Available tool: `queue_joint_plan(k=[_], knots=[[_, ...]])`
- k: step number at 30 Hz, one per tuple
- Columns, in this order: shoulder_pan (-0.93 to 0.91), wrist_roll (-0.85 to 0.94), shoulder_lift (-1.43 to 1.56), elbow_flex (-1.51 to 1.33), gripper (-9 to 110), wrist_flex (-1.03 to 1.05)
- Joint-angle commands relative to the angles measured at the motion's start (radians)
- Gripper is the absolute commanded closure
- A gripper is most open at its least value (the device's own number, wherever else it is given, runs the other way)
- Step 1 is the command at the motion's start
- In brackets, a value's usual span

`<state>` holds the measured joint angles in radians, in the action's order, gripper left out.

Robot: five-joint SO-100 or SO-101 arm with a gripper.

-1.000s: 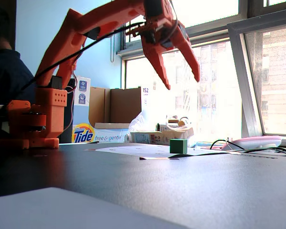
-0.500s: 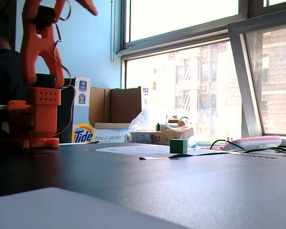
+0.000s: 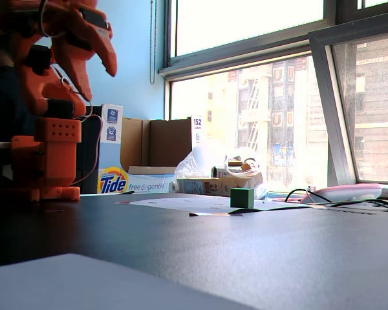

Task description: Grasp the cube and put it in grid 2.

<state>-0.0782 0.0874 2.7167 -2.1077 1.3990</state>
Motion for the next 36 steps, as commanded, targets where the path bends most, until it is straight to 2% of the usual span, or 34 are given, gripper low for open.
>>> queue_joint_plan(k=[1, 9, 26, 33, 36], knots=[[-0.009, -0.003, 0.097, -0.195, 73, -0.146], [0.021, -0.046, 0.341, -0.632, 73, -0.405], [0.023, -0.083, 0.512, -0.885, 76, -0.327], [0.025, -0.087, 0.581, -0.919, 99, -0.291], [0.025, -0.089, 0.586, -0.920, 101, -0.285]])
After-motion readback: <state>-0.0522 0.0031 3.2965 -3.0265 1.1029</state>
